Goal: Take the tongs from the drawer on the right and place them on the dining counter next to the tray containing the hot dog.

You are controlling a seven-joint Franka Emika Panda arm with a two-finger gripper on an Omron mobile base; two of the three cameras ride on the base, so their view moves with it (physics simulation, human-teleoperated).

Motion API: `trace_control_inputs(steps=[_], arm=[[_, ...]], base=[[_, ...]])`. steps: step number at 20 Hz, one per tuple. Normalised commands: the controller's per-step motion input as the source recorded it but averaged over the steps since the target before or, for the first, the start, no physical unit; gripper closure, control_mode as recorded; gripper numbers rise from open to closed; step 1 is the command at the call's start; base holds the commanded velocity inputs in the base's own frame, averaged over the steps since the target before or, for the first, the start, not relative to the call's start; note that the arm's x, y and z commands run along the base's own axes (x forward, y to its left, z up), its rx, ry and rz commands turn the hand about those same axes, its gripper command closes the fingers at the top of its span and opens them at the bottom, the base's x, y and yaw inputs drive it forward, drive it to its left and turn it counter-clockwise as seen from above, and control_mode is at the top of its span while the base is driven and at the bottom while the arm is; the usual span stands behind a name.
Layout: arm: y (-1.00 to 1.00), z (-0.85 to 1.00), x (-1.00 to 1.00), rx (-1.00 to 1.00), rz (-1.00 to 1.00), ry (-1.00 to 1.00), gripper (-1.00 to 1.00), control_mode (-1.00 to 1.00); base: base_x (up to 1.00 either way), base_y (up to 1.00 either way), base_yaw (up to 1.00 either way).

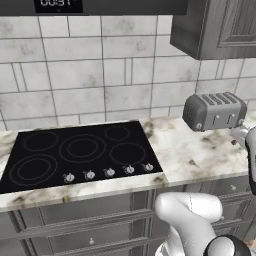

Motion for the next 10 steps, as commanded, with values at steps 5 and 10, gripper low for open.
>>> trace_control_inputs(steps=[5,10], arm=[[-0.48,-0.35,-0.24,0.11,-0.13,0.0,-1.0,-1.0],[-0.37,-0.43,-0.24,0.12,-0.09,-0.13,-1.0,-1.0]], base=[[0.0,0.0,0.0],[0.0,0.0,0.0]])
